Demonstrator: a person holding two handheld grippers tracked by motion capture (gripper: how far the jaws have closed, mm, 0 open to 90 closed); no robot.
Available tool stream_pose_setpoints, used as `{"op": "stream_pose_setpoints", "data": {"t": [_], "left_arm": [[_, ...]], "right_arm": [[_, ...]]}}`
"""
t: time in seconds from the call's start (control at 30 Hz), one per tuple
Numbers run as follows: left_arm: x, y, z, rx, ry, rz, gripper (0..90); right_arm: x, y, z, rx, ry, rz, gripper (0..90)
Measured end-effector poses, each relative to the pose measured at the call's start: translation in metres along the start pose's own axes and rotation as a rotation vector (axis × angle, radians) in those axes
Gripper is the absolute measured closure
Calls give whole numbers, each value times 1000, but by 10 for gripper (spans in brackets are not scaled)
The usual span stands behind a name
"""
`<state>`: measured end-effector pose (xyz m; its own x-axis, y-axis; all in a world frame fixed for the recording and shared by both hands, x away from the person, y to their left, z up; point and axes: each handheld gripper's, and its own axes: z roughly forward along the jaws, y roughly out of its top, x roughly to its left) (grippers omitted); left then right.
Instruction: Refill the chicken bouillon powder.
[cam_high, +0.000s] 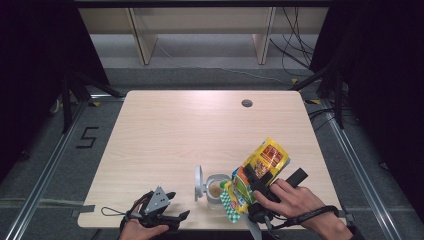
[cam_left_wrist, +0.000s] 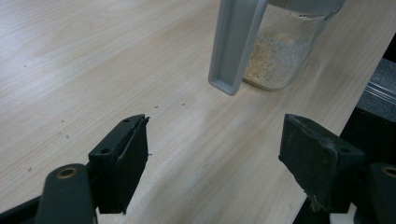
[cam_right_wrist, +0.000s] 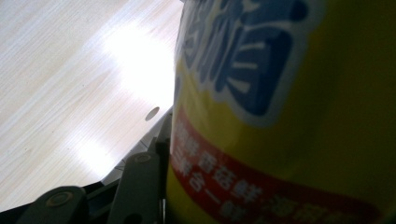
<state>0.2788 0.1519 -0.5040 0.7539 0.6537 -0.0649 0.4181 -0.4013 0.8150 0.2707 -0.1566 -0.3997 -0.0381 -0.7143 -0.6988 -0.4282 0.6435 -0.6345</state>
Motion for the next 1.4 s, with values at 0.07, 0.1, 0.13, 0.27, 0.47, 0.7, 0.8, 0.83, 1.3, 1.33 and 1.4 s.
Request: {"op": "stream_pose_setpoints", "data": {"t": [0.07, 0.1, 0.13, 0.27, 0.47, 0.7, 0.8, 0.83, 1.3, 1.33, 1.4], "left_arm": [[2, 0, -2, 23, 8, 27, 231], [0, 0, -1, -2, 3, 5, 231], [2, 0, -1, 6, 2, 26, 231], [1, 0, -1, 8, -1, 7, 231], [1, 0, -2, 4, 19, 15, 231], [1, 0, -2, 1, 16, 13, 231], [2, 0, -3, 1, 15, 20, 231], [1, 0, -2, 2, 17, 14, 231], [1, 0, -2, 1, 5, 7, 231], [1, 0, -2, 1, 5, 7, 231], [1, 0, -2, 1, 6, 7, 231]], "right_arm": [[0, -1, 1, -5, 1, -3, 599], [-2, -1, 2, -8, 11, -16, 600], [-2, -1, 2, -7, 10, -16, 600], [-2, -1, 1, -5, 7, -15, 600], [-2, -2, 1, -6, 8, -12, 601], [-2, -2, 1, -18, 8, -29, 601], [-1, -1, 1, -4, 3, -25, 601], [-2, -1, 1, -9, 11, -23, 601], [-3, 1, 1, -13, 12, -33, 602], [-3, 1, 1, -13, 12, -33, 602], [-5, 2, 2, -24, 10, -59, 602]]}}
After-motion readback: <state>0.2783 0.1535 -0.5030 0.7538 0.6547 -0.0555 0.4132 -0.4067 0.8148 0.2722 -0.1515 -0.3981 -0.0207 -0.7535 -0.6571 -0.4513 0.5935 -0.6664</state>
